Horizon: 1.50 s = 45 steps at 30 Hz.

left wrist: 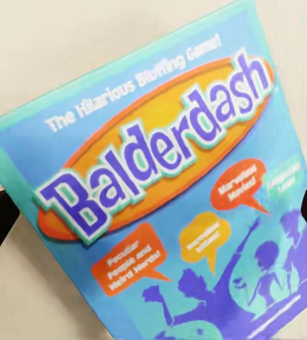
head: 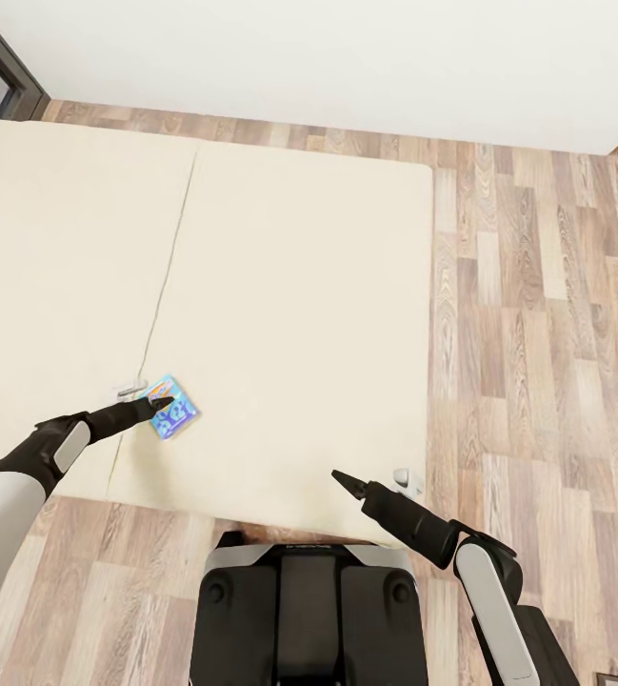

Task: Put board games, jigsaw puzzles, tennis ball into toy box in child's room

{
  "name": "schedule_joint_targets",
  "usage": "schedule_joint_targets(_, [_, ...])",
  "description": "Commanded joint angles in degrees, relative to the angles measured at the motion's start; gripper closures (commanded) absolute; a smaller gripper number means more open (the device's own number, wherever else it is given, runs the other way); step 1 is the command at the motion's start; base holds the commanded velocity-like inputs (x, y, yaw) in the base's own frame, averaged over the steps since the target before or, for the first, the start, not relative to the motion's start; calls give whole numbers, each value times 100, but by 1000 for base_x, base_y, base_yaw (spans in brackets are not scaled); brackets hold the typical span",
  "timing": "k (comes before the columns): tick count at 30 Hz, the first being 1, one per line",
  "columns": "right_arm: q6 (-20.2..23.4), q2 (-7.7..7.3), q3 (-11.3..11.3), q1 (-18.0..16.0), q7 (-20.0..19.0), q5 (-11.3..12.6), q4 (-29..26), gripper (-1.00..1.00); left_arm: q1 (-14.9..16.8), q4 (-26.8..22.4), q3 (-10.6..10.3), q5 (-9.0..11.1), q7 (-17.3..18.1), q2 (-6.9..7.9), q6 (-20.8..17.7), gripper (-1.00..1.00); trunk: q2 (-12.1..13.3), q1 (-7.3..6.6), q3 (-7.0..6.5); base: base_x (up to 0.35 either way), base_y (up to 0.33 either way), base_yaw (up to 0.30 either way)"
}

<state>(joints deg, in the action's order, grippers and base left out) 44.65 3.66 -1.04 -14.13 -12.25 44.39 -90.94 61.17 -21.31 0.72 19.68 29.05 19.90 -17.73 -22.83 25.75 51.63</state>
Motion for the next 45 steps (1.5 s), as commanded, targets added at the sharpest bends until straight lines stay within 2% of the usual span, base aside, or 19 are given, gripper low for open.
schedule_joint_targets(1, [26,3,8,-2,-23,-18,-3,-100,1,-3,7,38,188,2,-42,-100,-9,3,6,0,-11,0])
schedule_joint_targets(7, [21,3,8,4,-23,-18,-3,-100,0,1,7,29,474,4,-10,-100,-9,3,6,0,-5,0])
schedule_joint_targets(14, [-17,3,5,27,-23,-18,-4,-100,0,-1,7,28,535,5,-4,-100,-9,3,6,0,0,0])
schedule_joint_targets(20, [-224,3,-29,37,-50,-18,-3,-100,-1,-3,7,28,562,5,-2,-100,-9,3,6,0,0,0])
schedule_joint_targets(22, [-283,69,26,33,-20,-43,-1,-100,-68,63,-60,14,497,-61,-67,-100,-9,3,6,0,0,0])
schedule_joint_targets(25, [-279,76,24,33,-16,-43,-1,-100,-158,151,-58,17,408,-157,-119,-100,-9,3,6,0,0,0])
schedule_joint_targets(27, [-275,78,21,33,-12,-44,-2,-100,-161,138,-29,22,363,-166,-65,-100,-9,3,6,0,0,0])
schedule_joint_targets(29, [-304,36,55,29,-29,-48,-7,-100,-217,45,-22,5,445,-84,-63,-100,-9,3,5,0,0,0])
schedule_joint_targets(33, [-304,65,54,27,-14,-53,-6,-100,-344,-84,-11,-3,584,37,-188,-100,-9,3,5,0,0,0])
schedule_joint_targets(34, [-305,78,53,27,-9,-55,-5,-100,-376,-49,-8,-4,616,3,-220,-100,-9,3,5,0,0,0])
schedule_joint_targets(37, [-307,85,56,26,4,-54,-4,-100,-459,-45,13,-15,534,-72,-189,-100,-9,3,5,0,0,0])
schedule_joint_targets(45, [-308,36,43,25,24,-53,-9,-100,-606,-283,61,-73,295,-141,-18,-100,-9,3,5,0,0,0])
